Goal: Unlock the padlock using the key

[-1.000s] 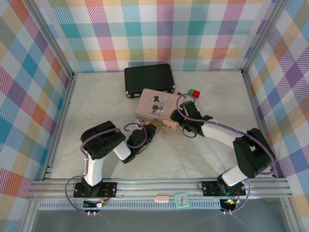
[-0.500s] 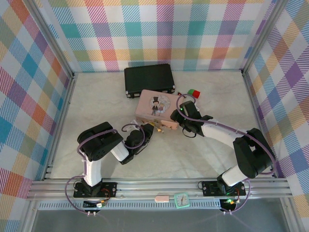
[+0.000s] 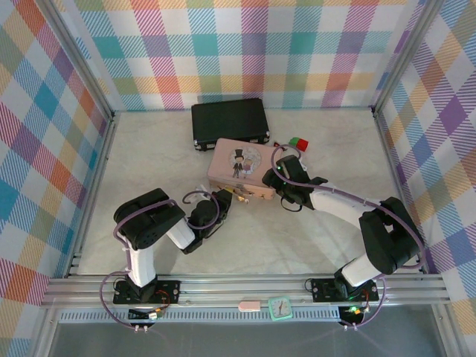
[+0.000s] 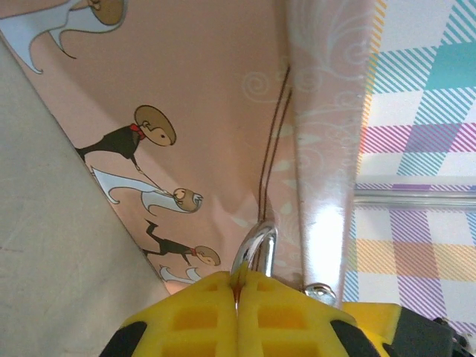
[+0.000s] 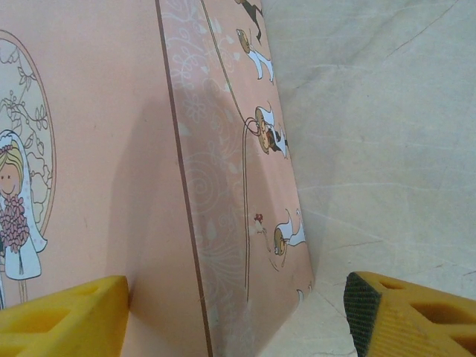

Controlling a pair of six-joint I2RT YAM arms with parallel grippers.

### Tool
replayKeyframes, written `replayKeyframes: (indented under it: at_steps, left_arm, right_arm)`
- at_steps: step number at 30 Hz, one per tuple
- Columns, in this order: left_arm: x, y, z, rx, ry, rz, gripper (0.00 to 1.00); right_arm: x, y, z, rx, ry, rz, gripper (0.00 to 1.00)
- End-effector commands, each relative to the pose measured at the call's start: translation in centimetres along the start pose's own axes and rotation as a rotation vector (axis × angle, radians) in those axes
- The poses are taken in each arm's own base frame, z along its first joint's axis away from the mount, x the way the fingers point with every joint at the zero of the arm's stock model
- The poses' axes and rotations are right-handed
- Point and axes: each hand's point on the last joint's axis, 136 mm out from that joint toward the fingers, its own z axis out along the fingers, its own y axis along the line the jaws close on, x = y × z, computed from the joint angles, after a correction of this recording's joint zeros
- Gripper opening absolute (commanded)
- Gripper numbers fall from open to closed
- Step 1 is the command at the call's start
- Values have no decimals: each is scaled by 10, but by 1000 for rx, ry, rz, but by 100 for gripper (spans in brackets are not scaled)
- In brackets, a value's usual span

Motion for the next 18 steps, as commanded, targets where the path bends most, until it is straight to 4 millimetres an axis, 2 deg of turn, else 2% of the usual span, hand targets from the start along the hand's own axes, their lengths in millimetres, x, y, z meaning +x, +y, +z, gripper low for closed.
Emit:
replayKeyframes:
  at_steps: [1,8,14,18]
  left_arm:
    - [-22,-5,-8,13,-76,-5,0]
    - [-20,-6,-11,10,-46,22,0]
    - [-20,-8,7,20,-77,26,0]
    - [-21,-21,10,51,-152,24,0]
  right_arm:
    - [12,-48,7,191,36,-11,75]
    - [5,-37,4,173,24,-44,75]
    - [8,-37,6,169,36,-34,75]
    - [11,-40,5,171,40,-20,75]
